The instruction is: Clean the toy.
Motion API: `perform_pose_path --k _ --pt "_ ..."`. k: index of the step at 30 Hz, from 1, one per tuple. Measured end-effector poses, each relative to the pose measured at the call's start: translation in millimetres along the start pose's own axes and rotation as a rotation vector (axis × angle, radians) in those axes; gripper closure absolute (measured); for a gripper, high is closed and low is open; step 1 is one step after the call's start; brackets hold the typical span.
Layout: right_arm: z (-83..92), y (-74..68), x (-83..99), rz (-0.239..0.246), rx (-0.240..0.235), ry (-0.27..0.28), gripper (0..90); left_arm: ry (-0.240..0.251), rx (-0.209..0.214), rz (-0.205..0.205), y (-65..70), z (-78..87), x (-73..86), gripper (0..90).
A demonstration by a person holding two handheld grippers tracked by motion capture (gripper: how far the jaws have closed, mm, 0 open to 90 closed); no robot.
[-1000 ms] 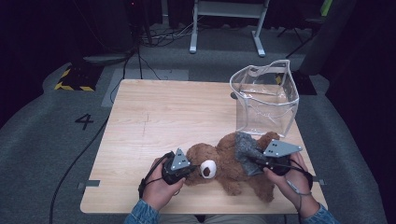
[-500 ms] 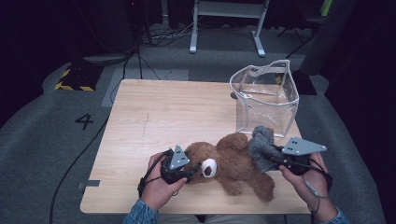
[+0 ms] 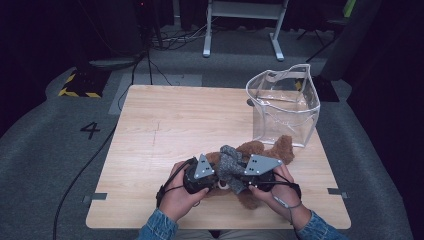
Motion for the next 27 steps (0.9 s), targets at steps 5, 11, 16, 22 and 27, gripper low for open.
perform_pose_path --k 5,11,16,22,27 --pt "25.1 11.7 35.9 -0.077 0.069 -0.019 69.3 0.002 -0.025 0.008 -2.6 -4.5 -0.3 63.9" --pt "58.9 13.5 88.1 -0.177 0.125 -0.058 69.7 -0.006 -0.03 0.015 -2.5 -5.5 -0.7 64.7" --pt "61.0 12.6 127.4 -0.259 0.093 -0.091 70.0 0.0 -0.035 0.013 -1.8 -6.0 -1.4 64.7" --pt "49.8 21.1 144.6 -0.299 0.073 -0.163 70.3 0.013 -0.031 0.013 -3.1 -6.1 -1.2 64.6" --pt "58.7 32.1 172.8 -0.329 0.136 -0.279 70.4 0.018 -0.031 0.014 -4.0 -5.6 0.0 64.6"
Point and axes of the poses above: each handheld gripper's, and its own axes: z roughly backward along the jaws, x roughly out of its underside, y roughly to its right, the point moved 6 cm from there along -z, roughly forward along the jaws, and after that the axes turned 14 degrees about z, right-handed, at the moved point
